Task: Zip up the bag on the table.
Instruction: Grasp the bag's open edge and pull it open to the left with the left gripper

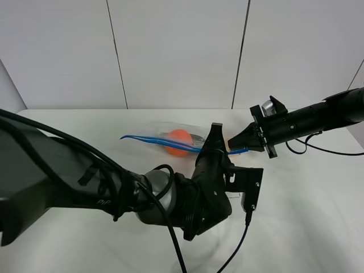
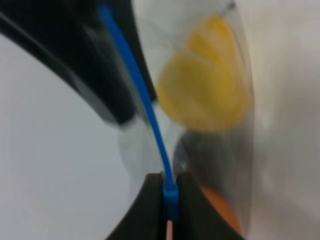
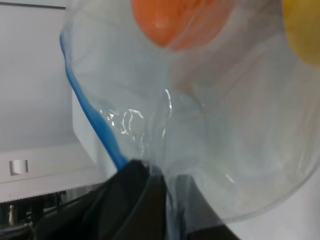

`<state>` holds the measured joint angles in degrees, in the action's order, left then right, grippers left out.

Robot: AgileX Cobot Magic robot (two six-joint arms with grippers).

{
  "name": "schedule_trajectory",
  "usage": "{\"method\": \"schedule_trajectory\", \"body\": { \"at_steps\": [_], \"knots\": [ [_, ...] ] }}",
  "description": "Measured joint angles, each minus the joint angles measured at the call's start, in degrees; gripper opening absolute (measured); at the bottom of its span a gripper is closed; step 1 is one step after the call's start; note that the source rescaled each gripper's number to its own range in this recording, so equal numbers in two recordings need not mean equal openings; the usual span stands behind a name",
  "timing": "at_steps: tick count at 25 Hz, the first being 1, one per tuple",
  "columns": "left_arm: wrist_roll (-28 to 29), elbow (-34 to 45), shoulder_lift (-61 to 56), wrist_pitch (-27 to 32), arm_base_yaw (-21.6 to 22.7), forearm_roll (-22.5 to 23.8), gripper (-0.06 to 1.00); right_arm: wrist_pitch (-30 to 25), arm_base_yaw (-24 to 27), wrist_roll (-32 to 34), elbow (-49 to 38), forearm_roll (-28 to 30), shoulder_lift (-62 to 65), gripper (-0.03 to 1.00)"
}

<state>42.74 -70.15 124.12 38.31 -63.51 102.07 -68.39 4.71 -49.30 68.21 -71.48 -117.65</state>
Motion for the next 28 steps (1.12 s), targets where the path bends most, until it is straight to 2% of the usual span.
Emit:
{"method": "schedule_trajectory", "body": {
  "at_steps": [5,28],
  "knots": [
    [-0.1,1.3,0.0,2.3,2.2,-1.0,0.0,0.3,0.0,0.0,0.0,0.4,0.0,0.0],
    [-0.4,1.3,-1.0,3.4,11.4,-1.7,0.0,0.2,0.0,0.2,0.0,0.6,0.0,0.0]
  ]
}}
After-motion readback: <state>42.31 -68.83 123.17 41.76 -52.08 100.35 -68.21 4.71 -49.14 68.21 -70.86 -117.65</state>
